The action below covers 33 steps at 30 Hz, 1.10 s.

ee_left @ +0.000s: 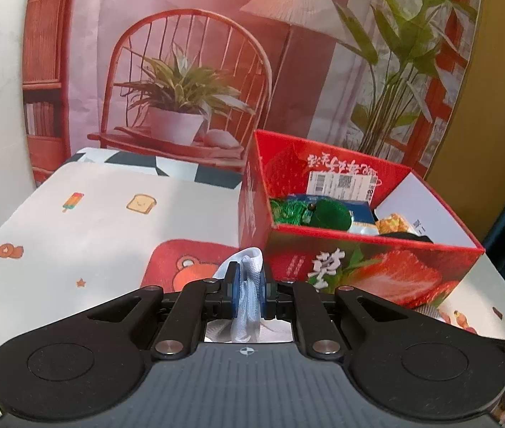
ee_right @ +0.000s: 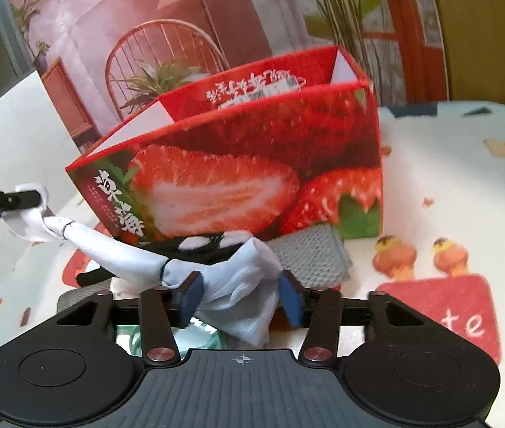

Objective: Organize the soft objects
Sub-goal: 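Lift the white sock with both grippers and carry it over the box, then open both grippers to drop the white sock into the box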

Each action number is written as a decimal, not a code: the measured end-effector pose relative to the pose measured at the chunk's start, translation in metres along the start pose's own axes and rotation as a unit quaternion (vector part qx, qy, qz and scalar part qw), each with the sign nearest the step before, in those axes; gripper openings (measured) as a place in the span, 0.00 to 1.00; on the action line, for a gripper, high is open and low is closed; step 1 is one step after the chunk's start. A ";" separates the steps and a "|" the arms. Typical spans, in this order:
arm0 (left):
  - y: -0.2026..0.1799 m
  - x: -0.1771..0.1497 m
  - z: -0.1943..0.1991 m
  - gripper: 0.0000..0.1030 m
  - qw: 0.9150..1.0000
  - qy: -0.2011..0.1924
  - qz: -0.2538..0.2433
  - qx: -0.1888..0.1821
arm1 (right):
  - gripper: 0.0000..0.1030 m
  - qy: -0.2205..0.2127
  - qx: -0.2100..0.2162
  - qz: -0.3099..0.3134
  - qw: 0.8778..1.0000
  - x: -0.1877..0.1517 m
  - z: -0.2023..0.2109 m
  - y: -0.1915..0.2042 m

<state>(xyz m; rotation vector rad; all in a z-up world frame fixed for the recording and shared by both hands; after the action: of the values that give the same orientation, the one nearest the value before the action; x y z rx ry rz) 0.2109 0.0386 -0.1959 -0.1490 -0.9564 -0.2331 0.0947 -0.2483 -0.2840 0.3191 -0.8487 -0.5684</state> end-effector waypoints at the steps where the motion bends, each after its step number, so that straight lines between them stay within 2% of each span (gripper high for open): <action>1: -0.001 -0.001 0.000 0.11 1.000 0.000 -0.001 0.000 | 0.22 -0.004 -0.003 0.000 1.000 0.001 0.000 0.000; 2: -0.001 -0.003 0.001 0.11 1.000 0.001 -0.002 -0.001 | 0.14 -0.008 -0.005 0.002 1.000 0.002 0.002 0.001; 4: 0.000 -0.003 0.003 0.11 1.000 -0.002 -0.003 -0.006 | 0.06 -0.016 0.003 0.006 1.000 0.006 0.006 0.004; 9: -0.004 0.011 0.017 0.11 0.999 -0.031 -0.007 -0.012 | 0.05 -0.069 0.018 0.033 0.997 0.034 0.034 0.019; 13: -0.012 0.035 0.028 0.11 0.997 -0.066 -0.019 -0.018 | 0.05 -0.125 0.030 0.060 0.990 0.070 0.062 0.034; 20: -0.032 0.072 0.018 0.11 0.995 -0.088 -0.032 -0.023 | 0.05 -0.170 0.018 0.111 0.979 0.134 0.073 0.048; 25: -0.043 0.084 -0.020 0.11 0.997 -0.050 -0.036 -0.045 | 0.05 -0.159 -0.007 0.125 0.979 0.156 0.048 0.042; 29: -0.051 0.082 -0.053 0.11 0.997 -0.007 -0.054 -0.055 | 0.05 -0.128 -0.022 0.126 0.984 0.152 0.024 0.032; 33: -0.057 0.077 -0.073 0.11 0.995 0.016 -0.077 -0.058 | 0.05 -0.100 -0.032 0.139 0.985 0.142 0.005 0.026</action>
<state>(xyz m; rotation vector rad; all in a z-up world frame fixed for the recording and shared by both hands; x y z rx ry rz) 0.2958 -0.0431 -0.1730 -0.1781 -0.9233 -0.4330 0.1742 -0.3108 -0.1810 0.0821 -1.0458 -0.3698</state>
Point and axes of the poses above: each gripper's, at about its wrist camera, not at the fingertips, and z roughly against the way its jaws point, y to its left, x to its top, the point moved 4 cm from there along -z, roughly the way its jaws point, and after that the axes turned 10 degrees about -z, right-handed, at the moved point
